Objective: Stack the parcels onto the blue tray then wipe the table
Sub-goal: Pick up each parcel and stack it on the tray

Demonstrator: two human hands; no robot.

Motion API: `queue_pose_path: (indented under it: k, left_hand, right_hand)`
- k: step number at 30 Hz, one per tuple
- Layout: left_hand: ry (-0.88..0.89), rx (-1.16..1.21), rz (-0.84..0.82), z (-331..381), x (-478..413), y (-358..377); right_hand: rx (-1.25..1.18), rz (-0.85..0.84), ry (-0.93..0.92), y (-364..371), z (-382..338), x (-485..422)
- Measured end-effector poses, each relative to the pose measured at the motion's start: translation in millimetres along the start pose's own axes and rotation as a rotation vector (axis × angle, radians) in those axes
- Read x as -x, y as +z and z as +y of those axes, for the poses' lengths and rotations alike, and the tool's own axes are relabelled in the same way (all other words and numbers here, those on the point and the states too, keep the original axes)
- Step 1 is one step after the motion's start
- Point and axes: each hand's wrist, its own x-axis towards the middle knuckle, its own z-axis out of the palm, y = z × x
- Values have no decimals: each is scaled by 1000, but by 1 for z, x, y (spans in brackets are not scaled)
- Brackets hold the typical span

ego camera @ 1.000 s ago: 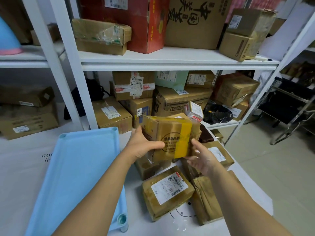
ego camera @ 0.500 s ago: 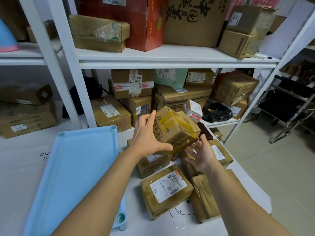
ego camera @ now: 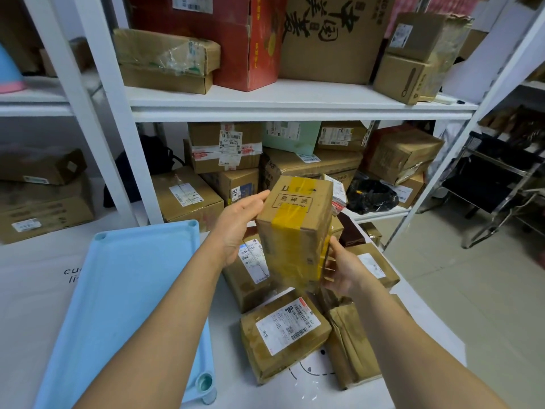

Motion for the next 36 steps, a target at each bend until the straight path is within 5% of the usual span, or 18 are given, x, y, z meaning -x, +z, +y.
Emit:
queue_pose_path:
  k: [13, 24, 36]
  left_hand:
    - [35, 31, -240, -2, 5, -10]
    - [27, 86, 25, 6, -5, -6]
    - [-32, 93, 122, -15, -13, -17]
  right_hand:
    - [-27, 17, -94, 0, -1, -3]
    - [90, -87, -59, 3, 3, -4]
    - [-17, -191, -14, -1, -6, 10]
